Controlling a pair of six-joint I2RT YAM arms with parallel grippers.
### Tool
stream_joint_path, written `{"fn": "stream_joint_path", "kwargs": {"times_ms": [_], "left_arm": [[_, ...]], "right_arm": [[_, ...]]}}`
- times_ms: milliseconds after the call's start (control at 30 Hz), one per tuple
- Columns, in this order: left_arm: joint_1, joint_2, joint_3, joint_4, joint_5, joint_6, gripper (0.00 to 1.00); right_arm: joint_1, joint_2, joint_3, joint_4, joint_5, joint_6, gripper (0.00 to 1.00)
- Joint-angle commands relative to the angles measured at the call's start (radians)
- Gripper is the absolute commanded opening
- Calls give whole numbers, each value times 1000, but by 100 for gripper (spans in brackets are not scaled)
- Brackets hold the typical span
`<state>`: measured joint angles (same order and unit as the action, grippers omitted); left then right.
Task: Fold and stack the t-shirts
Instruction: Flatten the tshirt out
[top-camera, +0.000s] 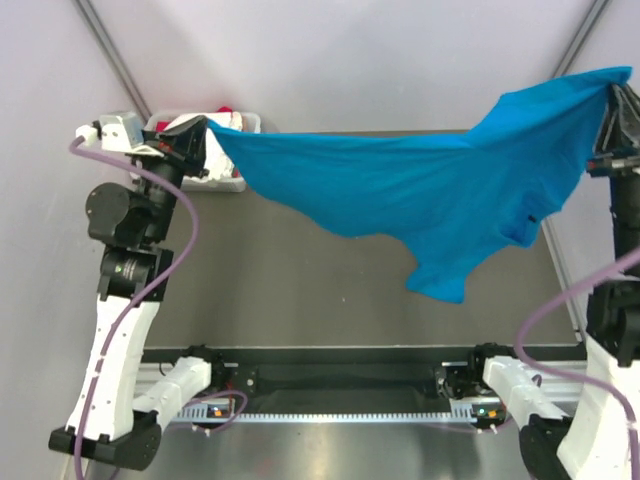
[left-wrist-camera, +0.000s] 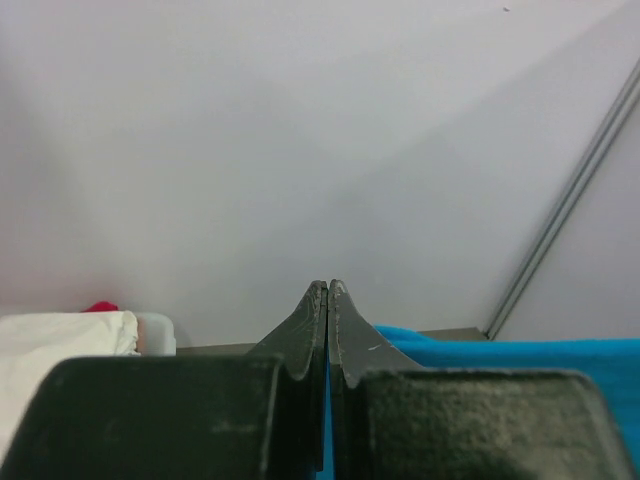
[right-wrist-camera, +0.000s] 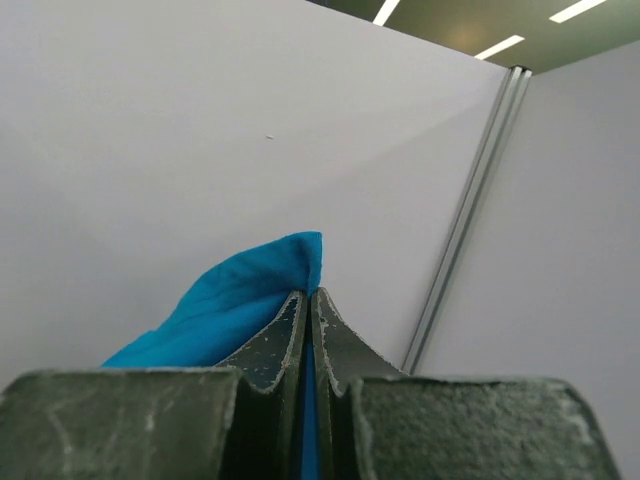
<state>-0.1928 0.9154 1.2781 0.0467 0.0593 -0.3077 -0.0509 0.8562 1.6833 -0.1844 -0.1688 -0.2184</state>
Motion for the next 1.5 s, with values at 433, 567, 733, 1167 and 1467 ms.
{"fn": "stream_joint_path", "kwargs": {"times_ms": [433,567,733,1167,1467], "left_arm": [[0,-82,348,-361,94,-77,0],[0,-55,314,-370,114,-90,0],[0,12,210,-337,51,-96,0],[0,434,-8,-50,-50,-114,0],[-4,1006,206,122,-102,-67,0]], "right_arm": [[-23,-42,535,-381,95,-125,0],[-43,-43,483,-385,121,-144,0],[-47,-14,288,-294,152,-170,0],[-46,355,-296,177,101,-173,0],[-46,950,-283,474,112,-167,0]]}}
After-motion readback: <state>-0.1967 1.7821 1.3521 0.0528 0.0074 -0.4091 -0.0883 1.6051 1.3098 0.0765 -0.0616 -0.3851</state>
